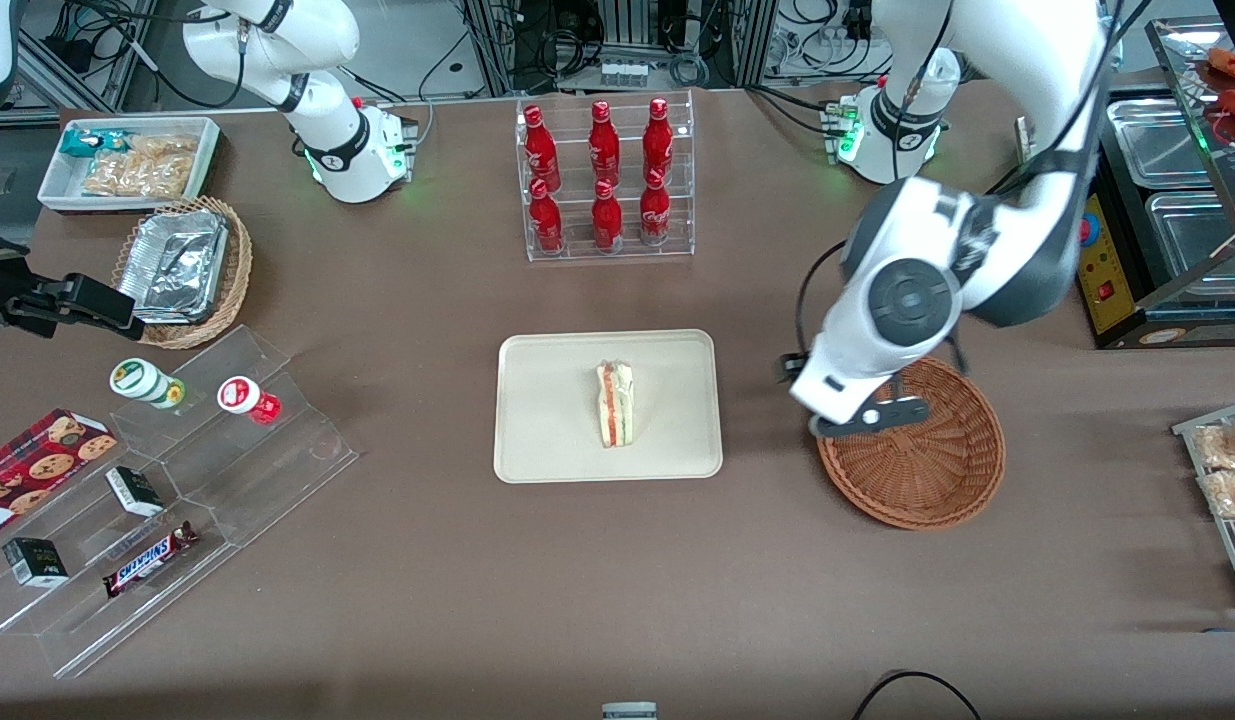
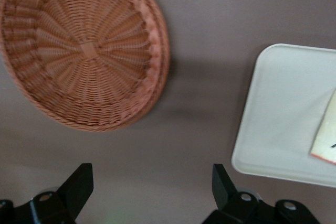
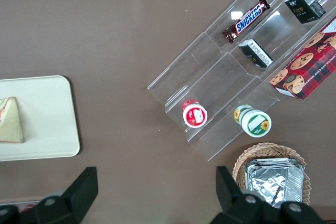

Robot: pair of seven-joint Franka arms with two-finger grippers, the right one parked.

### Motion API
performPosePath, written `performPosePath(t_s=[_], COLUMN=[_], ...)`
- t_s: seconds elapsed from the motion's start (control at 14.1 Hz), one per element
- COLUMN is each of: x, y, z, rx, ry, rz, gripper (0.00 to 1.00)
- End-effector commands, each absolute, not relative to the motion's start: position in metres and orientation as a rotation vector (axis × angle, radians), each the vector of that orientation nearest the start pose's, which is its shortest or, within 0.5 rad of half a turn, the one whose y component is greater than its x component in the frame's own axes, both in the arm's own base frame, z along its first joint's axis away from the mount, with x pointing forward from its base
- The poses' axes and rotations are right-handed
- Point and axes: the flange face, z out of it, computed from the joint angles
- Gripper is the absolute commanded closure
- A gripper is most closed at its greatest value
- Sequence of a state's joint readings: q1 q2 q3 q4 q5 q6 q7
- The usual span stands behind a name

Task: Place sandwich from basket to tray

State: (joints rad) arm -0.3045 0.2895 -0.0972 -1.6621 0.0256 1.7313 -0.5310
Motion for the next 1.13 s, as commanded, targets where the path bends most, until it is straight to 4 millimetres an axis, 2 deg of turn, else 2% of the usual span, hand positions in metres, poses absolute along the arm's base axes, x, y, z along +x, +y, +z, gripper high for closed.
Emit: performPosePath(t_s=[0.0, 0.21, 0.42, 0.64, 0.71, 0.85, 1.06], x=[0.542, 0.528, 0.525, 0.531, 0.534, 0.540, 0.544], y=[-0.191, -0.138, -0.091, -0.058, -0.053, -0.026, -0.008], z=[0.447, 0.471, 0.501, 0.541, 0.552, 0.576, 0.596], rx=[-3.044, -3.065, -3.078, -3.093, -3.095, -3.105, -3.113], ry=[-0.132, -0.061, 0.063, 0.155, 0.179, 0.126, 0.068], rz=[0.301, 0.286, 0.340, 0.311, 0.278, 0.198, 0.134], gripper=[0.00, 0.00, 0.00, 0.00, 0.00, 0.00, 0.00])
